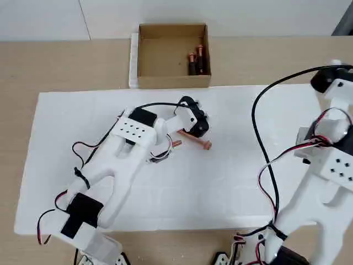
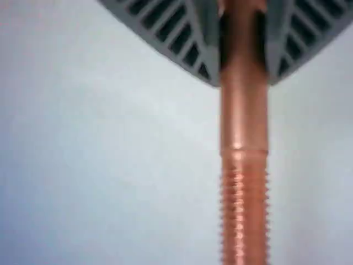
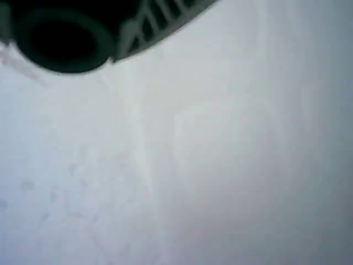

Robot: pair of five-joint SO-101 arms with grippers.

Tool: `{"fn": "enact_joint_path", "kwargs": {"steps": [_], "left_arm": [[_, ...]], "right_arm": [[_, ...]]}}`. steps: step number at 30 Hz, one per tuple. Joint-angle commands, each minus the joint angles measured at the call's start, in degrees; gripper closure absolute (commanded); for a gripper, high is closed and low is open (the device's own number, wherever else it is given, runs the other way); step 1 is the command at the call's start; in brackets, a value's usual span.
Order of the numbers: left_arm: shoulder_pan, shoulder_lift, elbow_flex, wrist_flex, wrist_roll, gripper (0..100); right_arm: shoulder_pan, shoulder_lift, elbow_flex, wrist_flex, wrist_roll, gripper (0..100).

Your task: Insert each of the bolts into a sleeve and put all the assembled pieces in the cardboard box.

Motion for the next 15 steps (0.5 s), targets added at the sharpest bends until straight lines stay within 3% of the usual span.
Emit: {"fn": "enact_joint_path", "kwargs": {"steps": [1,6,15], "left_arm": [[-2.8,-1.0,-5.8,3.1,-5.2,99],[-6.6,-1.0,-9.0,6.9,-15.9,99],[-6.4,-0.4,-9.1,10.1,-38.5,99]], "right_arm": [[-0.4,-2.0,-0.2,-0.4,0.2,99.5],[-0.4,-1.9,-0.2,-0.4,0.2,99.5],[-0.4,-2.0,-0.2,-0.4,0.2,99.5]]}}
